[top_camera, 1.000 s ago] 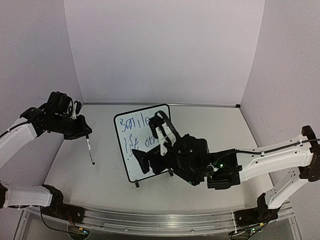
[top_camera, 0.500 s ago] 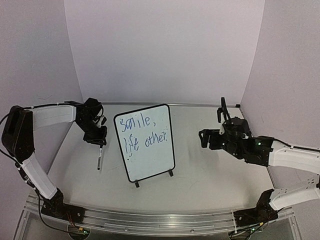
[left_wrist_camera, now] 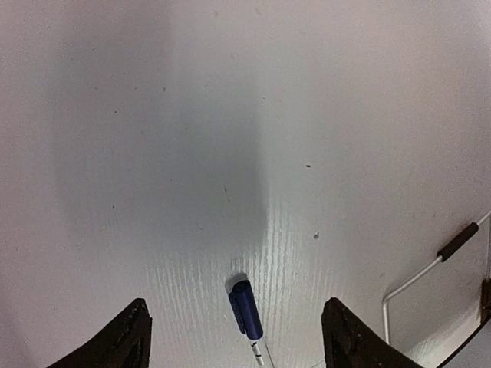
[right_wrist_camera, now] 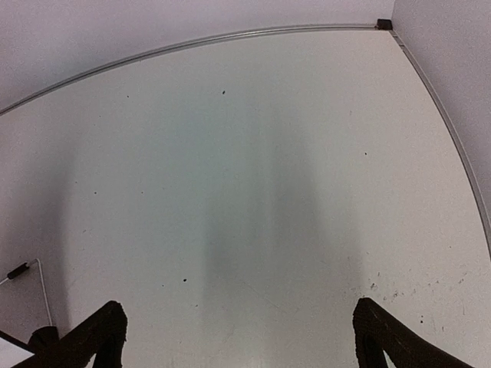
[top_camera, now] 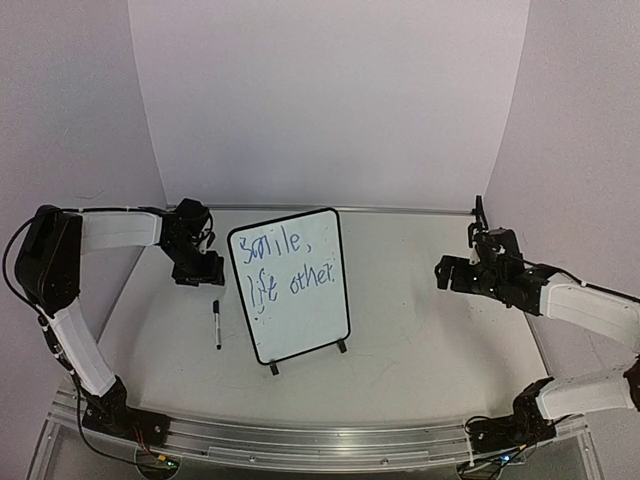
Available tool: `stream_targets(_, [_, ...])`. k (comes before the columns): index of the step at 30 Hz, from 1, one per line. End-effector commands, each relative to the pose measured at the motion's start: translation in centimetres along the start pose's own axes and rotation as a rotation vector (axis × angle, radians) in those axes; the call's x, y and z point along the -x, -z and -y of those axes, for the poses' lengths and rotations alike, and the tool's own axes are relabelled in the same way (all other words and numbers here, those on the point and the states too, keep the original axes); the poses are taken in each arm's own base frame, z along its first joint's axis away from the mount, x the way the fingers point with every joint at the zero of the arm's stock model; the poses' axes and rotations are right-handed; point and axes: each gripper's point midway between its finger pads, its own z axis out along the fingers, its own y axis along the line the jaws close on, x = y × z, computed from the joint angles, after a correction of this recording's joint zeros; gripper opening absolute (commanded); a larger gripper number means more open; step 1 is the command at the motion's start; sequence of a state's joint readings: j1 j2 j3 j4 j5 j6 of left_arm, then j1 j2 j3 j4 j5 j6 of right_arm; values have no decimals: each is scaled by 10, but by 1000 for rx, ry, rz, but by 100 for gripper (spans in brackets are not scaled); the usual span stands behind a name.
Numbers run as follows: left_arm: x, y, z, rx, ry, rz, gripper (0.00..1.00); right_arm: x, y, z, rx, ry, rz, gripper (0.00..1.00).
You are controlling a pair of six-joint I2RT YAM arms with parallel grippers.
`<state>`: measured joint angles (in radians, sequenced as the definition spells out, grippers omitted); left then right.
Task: Write a sentence on the whiteboard
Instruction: Reset both arms
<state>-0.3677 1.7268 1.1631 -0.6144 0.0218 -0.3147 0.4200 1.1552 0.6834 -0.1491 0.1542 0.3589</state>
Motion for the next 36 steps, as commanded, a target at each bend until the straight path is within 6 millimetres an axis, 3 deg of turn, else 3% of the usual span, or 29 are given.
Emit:
stream_targets(1, [39,35,-26,57,63,226,88,7,-4,26,-22,-11,-8,98])
stream_targets(4, [53,62,-52,68,134,370,94,15,-1,52,-64,-65,14,98])
stream_targets(8, [66,105,-87,135,204,575,96,30,15,73,-121,-91,134,98])
stream_targets(14, [58,160,-113,226,230,921,99,39,38,86,-138,-76,380,98])
stream_targets(17, [47,155,-117,242,201,968,100,38,44,94,-171,-49,451,98])
stream_targets(24, [17,114,-130,327,109,921,100,31,51,110,-248,-47,502,98])
stream_targets(36, [15,115,-128,300,127,934,100,27,52,120,-302,-62,500,98])
